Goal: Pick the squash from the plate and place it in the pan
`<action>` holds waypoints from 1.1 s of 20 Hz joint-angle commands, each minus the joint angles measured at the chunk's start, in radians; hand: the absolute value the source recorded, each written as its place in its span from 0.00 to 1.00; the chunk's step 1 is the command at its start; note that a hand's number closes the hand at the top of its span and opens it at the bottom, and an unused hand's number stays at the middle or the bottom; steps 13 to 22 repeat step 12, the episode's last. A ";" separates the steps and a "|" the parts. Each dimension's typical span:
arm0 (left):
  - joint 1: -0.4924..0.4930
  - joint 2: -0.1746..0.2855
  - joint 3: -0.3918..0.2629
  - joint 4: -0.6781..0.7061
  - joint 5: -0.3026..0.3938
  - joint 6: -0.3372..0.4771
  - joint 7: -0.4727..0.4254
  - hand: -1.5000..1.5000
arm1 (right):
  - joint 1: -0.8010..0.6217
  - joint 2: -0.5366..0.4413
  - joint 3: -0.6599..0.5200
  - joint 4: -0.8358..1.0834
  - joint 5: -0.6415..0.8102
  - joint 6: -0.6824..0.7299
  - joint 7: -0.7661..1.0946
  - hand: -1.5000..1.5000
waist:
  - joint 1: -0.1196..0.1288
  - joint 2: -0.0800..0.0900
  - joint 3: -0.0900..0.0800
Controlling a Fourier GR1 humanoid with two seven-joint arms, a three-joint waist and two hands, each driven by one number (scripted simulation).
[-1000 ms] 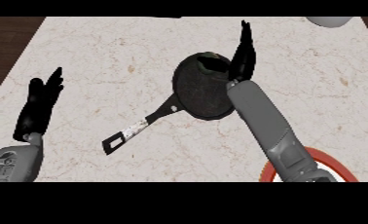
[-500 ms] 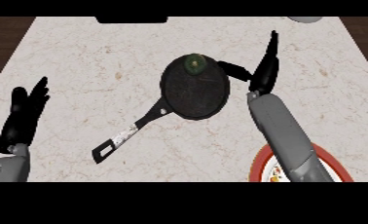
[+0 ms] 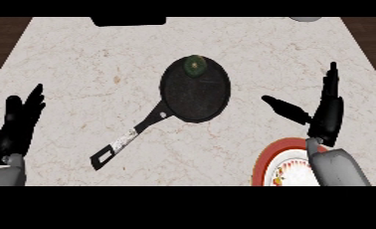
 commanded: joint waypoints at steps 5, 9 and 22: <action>-0.027 -0.034 -0.017 -0.009 -0.017 0.018 0.031 0.50 | 0.440 -0.228 -0.114 -0.458 -0.124 0.174 0.007 0.00 | 0.008 0.007 0.001; -0.036 -0.014 -0.001 -0.035 0.002 -0.025 0.054 0.50 | 0.593 -0.221 -0.196 -0.566 -0.157 0.220 -0.026 0.00 | 0.026 0.010 0.001; -0.023 -0.015 -0.002 0.010 -0.029 -0.022 -0.008 0.50 | 0.694 -0.194 -0.262 -0.565 -0.197 0.295 -0.133 0.00 | 0.027 0.011 0.002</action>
